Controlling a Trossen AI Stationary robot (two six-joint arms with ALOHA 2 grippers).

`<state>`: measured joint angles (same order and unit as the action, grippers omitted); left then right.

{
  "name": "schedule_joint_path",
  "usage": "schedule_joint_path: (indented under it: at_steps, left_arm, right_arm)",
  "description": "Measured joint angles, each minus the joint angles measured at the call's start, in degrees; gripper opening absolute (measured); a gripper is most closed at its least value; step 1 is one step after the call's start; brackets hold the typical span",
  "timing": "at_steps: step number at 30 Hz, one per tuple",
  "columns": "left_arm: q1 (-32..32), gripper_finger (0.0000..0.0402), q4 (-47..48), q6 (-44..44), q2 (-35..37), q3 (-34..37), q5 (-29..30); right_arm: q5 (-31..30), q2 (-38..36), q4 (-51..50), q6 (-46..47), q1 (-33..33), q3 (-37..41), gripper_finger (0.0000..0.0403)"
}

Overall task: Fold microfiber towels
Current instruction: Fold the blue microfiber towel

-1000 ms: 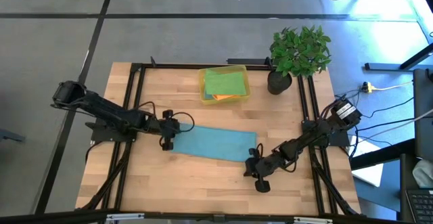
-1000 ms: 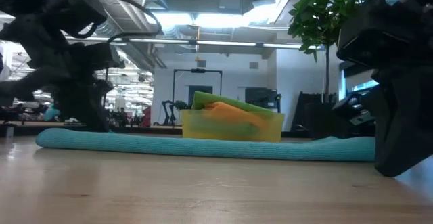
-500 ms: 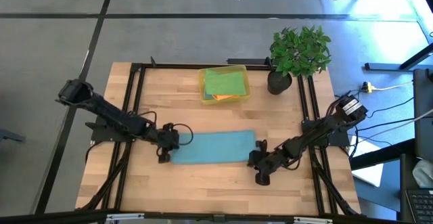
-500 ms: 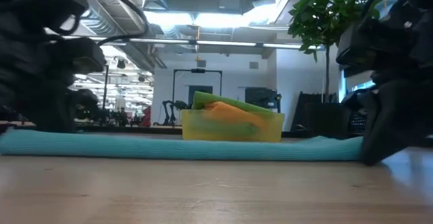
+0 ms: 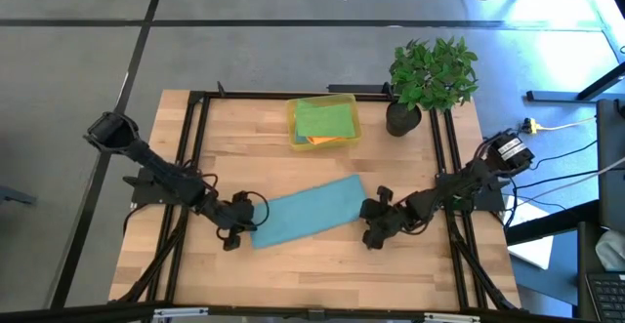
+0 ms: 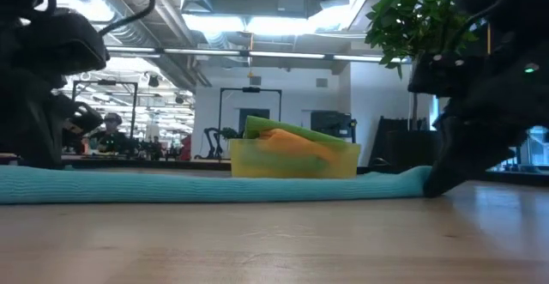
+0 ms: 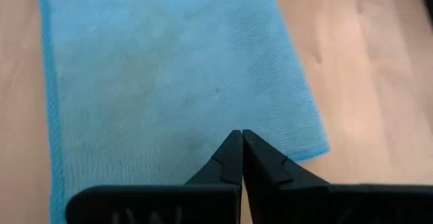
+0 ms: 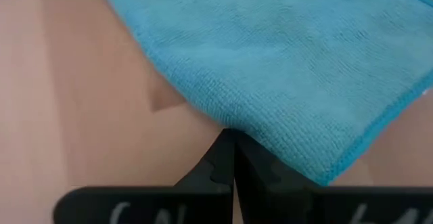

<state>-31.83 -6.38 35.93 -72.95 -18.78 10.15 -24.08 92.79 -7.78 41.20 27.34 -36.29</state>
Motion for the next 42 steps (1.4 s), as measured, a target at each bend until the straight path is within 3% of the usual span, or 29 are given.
schedule_joint_path:
  at_steps: [6, 9, 13, 17, 25, 36, 42]
  left_arm:
    - [-1.21, 0.0001, -1.47, -5.79, 0.04, -0.86, 1.93]
    - [-1.62, 0.0000, 0.01, -11.78, 0.04, -2.56, 9.17]
    - [-0.58, 0.0001, 4.09, -17.50, 0.06, -4.56, 15.64]
    - [1.78, 0.0001, 9.90, -16.52, 0.09, -4.92, 15.84]
    - [3.41, 0.0001, 24.71, -5.07, 0.09, -4.96, 15.50]
    - [0.53, 0.0001, 20.69, -2.58, 0.09, -4.96, 11.41]
    - [-1.69, 0.0001, 17.60, 0.25, 0.01, -4.96, 11.22]
  right_arm:
    - [-0.09, 0.00, -0.94, -1.00, -3.70, -0.03, 0.0006]
    - [-1.75, 0.02, -2.75, -0.79, -4.99, -0.04, 0.0006]
    - [-9.31, 0.18, -7.08, 1.56, -6.12, 0.21, 0.0006]
    - [-13.12, 0.24, -10.17, 3.23, -7.09, 0.29, 0.0006]
    - [-11.85, -1.42, -11.23, 3.40, -6.89, 0.22, 0.0006]
    - [-10.36, -4.33, -10.14, 3.37, -5.16, 0.13, 0.0006]
    - [-10.38, -4.33, -9.50, 1.80, -7.29, 0.09, 0.0006]
